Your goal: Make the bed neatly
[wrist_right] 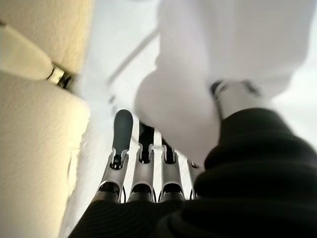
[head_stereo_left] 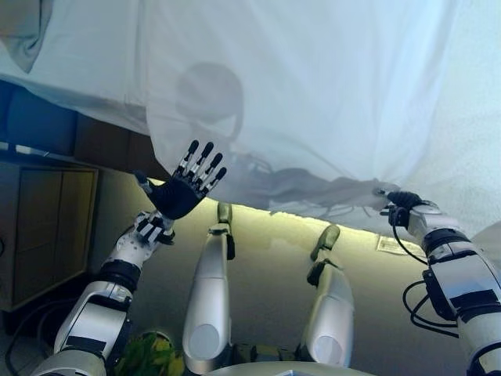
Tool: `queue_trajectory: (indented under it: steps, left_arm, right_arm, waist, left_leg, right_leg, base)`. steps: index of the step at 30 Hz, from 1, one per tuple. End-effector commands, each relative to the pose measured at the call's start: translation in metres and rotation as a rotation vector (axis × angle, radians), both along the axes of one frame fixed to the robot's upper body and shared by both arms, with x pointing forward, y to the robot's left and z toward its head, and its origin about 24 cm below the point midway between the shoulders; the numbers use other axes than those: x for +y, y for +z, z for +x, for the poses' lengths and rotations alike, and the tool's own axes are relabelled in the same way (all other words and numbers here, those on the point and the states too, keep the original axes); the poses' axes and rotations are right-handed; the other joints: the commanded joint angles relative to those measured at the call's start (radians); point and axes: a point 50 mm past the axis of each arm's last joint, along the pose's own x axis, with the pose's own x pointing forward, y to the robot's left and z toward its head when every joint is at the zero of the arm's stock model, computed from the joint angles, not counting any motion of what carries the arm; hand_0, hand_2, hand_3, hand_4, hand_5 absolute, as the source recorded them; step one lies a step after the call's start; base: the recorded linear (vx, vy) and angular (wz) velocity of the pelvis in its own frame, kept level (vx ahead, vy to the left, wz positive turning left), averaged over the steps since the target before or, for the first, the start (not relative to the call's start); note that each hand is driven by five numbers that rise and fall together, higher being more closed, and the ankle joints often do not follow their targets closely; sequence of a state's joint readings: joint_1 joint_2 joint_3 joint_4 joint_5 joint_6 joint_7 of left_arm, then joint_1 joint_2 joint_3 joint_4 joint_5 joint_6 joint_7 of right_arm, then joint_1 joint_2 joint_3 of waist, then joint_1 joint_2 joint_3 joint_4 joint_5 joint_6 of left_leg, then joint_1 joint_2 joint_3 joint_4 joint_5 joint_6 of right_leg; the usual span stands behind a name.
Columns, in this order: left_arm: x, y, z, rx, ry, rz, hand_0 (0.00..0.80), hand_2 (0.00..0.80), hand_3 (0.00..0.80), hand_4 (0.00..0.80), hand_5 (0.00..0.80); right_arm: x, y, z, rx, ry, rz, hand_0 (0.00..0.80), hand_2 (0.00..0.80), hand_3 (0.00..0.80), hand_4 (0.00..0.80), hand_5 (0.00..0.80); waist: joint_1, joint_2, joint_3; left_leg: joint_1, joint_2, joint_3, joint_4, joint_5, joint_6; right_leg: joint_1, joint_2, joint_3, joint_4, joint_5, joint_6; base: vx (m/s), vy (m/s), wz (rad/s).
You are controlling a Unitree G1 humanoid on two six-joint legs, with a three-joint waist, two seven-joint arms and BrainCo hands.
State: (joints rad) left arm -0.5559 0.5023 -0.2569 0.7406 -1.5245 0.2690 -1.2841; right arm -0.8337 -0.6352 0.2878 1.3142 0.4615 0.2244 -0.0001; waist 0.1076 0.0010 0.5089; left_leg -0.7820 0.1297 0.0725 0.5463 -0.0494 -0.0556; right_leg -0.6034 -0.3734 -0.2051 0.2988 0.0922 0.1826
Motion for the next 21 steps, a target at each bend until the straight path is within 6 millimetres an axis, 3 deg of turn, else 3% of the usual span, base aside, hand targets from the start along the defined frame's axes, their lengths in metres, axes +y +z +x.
queue_trajectory:
  steps: [1, 7, 13, 21]
  left_arm:
    - [0.002, 0.013, 0.007, -0.046, 0.017, -0.071, 0.000, 0.000, 0.000, 0.000, 0.000]
    - [0.005, 0.033, 0.016, -0.112, 0.012, -0.076, 0.000, 0.000, 0.000, 0.000, 0.000]
    - [0.008, 0.065, 0.034, -0.106, 0.135, -0.118, 0.000, 0.000, 0.000, 0.000, 0.000]
    - [0.032, 0.062, 0.046, 0.081, 0.311, -0.101, 0.000, 0.000, 0.000, 0.000, 0.000]
  right_arm:
    - [-0.030, 0.009, -0.015, 0.052, -0.081, -0.094, 0.000, 0.000, 0.000, 0.000, 0.000]
    - [-0.034, 0.008, -0.018, 0.090, -0.064, -0.078, 0.000, 0.000, 0.000, 0.000, 0.000]
    - [-0.040, 0.012, -0.021, 0.095, -0.073, -0.091, 0.000, 0.000, 0.000, 0.000, 0.000]
    - [-0.038, 0.012, -0.020, 0.064, -0.069, -0.076, 0.000, 0.000, 0.000, 0.000, 0.000]
  waist:
    - [-0.012, 0.031, 0.011]
    - [-0.031, 0.019, 0.011]
    - [-0.051, 0.004, 0.011]
    - [-0.064, -0.037, 0.011]
  left_leg:
    - [0.057, 0.034, -0.033, -0.093, -0.008, -0.011]
    - [0.029, 0.043, -0.027, -0.069, -0.015, -0.011]
    - [-0.028, 0.047, -0.032, -0.039, -0.023, -0.013]
    - [-0.128, 0.051, -0.066, 0.020, -0.043, -0.013]
  right_leg:
    - [-0.107, 0.014, 0.054, 0.157, -0.005, -0.010]
    - [-0.136, 0.023, 0.063, 0.167, -0.003, -0.012]
    - [-0.198, 0.035, 0.082, 0.197, -0.006, -0.015]
    - [-0.281, 0.055, 0.092, 0.204, 0.008, -0.010]
  base:
    - [-0.001, 0.018, -0.11]
    - [0.006, 0.035, -0.09]
    - [0.002, 0.060, -0.11]
    - [-0.004, -0.003, -0.04]
